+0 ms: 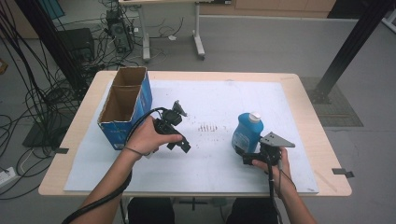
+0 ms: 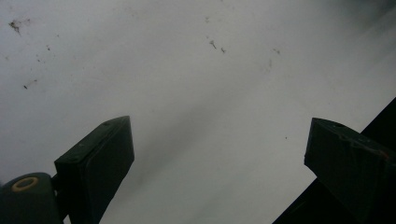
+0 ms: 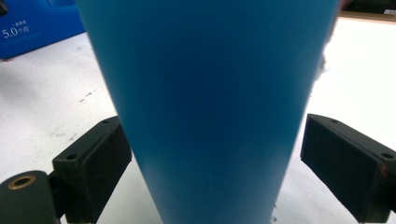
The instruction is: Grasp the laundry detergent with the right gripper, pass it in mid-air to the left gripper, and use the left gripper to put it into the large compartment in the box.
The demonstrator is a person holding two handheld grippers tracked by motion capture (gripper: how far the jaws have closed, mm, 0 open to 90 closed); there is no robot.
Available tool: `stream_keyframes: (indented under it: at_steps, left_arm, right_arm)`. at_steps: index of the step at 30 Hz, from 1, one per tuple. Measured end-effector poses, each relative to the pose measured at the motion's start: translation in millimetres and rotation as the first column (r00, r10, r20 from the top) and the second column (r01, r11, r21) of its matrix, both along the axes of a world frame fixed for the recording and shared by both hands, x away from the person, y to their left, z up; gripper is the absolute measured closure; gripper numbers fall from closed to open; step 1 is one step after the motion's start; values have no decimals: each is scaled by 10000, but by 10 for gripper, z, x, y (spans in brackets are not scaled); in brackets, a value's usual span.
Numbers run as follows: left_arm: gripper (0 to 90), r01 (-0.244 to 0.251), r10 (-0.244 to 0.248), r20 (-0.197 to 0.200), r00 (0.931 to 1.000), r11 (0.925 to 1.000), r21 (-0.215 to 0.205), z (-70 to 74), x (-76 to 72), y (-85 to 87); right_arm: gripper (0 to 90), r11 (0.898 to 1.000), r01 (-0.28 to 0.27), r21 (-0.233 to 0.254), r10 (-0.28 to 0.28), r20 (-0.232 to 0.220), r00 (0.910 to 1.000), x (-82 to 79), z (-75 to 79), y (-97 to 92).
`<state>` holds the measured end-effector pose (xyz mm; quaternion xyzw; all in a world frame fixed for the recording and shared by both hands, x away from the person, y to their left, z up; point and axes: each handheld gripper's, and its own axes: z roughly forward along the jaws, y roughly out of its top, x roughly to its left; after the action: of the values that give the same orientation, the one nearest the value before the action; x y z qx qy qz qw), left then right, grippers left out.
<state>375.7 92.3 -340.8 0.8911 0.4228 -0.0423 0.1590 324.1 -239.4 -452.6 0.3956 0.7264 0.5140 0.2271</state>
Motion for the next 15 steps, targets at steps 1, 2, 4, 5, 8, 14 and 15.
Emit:
stream_keyframes:
  at_steps: [1, 2, 4, 5, 8, 14, 15]
  left_arm:
    - [86, -19, 19, -5, 10000, 10000, -1, 1, 1, 1]
    - [86, -22, 22, 5, 10000, 10000, 3, 2, 2, 1]
    - [86, -13, 13, -4, 10000, 10000, 2, 7, 3, 3]
    - [86, -7, 7, 8, 10000, 10000, 17, 10, 5, 5]
    - [86, -14, 14, 18, 10000, 10000, -1, 16, 10, 13]
    - [86, -33, 33, 24, 10000, 10000, 10, 18, 14, 29]
    - [86, -49, 49, 23, 10000, 10000, -1, 17, 13, 30]
  right_arm:
    - [81, 10000, 22, -16, -22, 5, 10000, 4, -1, 3]
    - [81, 10000, 9, 7, -9, 8, 10000, 8, -2, 7]
    - [81, 10000, 44, 1, -44, 19, 10000, 13, -3, 12]
    - [81, 10000, 39, 21, -39, 18, 10000, 17, -3, 14]
    - [81, 10000, 76, 48, -76, 39, 10000, 30, -2, 27]
    - [81, 10000, 85, 43, -86, 98, 9999, 52, 6, 50]
    - [81, 10000, 72, 48, -72, 95, 9999, 55, 9, 51]
